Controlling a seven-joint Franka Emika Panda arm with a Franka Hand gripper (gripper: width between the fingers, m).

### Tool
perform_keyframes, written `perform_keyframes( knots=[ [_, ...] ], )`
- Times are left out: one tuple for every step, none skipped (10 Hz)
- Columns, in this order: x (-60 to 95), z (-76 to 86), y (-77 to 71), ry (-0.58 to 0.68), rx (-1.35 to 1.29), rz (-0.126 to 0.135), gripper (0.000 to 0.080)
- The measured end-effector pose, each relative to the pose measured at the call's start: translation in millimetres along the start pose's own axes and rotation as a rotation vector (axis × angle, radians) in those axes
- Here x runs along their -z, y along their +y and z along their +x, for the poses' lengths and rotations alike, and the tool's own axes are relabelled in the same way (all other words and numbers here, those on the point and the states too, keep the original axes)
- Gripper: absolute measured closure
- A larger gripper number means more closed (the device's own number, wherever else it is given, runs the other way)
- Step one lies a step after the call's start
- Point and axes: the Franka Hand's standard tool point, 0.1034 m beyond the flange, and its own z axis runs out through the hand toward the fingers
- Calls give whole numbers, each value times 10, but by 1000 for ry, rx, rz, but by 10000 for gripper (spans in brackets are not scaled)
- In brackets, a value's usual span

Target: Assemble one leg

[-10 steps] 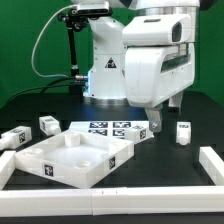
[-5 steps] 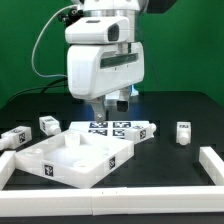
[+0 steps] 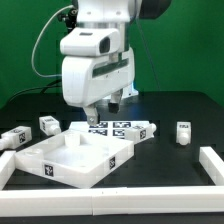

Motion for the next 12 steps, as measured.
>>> perform_keyframes(
  knots=[
    [-117, -100, -112, 12, 9, -18, 149],
    [-258, -229, -183, 22, 22, -33, 149],
    [-260, -231, -193, 14, 13, -17, 149],
    [-252, -220, -182, 15, 15, -19, 149],
    [-260, -225, -186, 14, 14, -18, 149],
    [-307, -237, -181, 21, 23, -29, 149],
    [-477, -320, -228, 26, 19, -33, 149],
    [-616, -378, -256, 26, 4, -27, 149],
    [-691, -344, -255, 36, -9, -43, 149],
    [-723, -314, -232, 48, -10, -65, 149],
    [-727, -322, -236, 46, -10, -61, 177],
    [-729, -321, -236, 46, -10, -61, 313]
  ],
)
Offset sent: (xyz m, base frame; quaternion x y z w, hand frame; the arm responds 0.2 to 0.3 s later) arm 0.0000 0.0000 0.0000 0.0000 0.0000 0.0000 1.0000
